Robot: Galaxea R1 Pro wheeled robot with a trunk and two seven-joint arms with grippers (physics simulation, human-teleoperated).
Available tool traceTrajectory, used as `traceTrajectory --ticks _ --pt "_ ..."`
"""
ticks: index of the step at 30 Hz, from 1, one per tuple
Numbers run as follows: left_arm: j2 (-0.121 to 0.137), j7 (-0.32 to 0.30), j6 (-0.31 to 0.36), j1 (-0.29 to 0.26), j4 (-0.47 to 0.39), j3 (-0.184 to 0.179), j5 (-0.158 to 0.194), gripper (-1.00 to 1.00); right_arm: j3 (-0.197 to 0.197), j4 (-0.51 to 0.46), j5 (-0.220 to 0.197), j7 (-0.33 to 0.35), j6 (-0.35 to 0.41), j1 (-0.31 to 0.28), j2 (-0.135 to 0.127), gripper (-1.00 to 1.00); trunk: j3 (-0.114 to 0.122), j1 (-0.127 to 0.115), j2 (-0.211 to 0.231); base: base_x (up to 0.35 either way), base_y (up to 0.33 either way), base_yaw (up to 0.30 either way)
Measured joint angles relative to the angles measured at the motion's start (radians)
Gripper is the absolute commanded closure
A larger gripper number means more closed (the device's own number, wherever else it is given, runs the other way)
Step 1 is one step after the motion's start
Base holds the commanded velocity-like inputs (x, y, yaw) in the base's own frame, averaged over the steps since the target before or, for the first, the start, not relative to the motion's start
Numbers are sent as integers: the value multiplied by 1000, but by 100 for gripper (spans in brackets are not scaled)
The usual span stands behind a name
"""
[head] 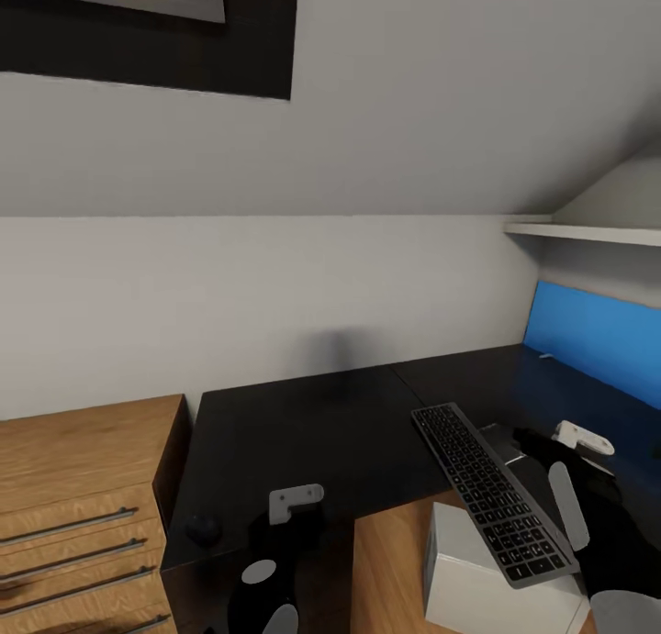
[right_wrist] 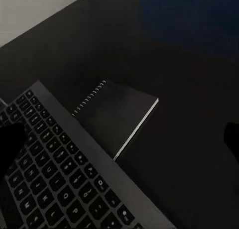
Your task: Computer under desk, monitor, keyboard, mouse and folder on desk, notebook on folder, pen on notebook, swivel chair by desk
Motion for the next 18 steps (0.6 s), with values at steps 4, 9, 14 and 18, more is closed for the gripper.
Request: traceTrajectory --ticks 4,9,14,18 --pt "0 -2 1 0 0 0 1 -100 -1 -134 2 0 1 47 75 -100 0 0 0 0 0 0" --pt "0 -3 1 0 0 0 2 -100 -1 -162 7 0 0 70 82 -100 0 0 0 -172 0 -2" --pt "0 -3 1 0 0 0 1 -100 -1 -160 9 -1 0 70 82 -100 2 1 0 -317 0 -176" --pt "0 -3 1 0 0 0 1 -100 -1 -159 9 -1 0 70 82 -100 4 1 0 -330 0 -231"
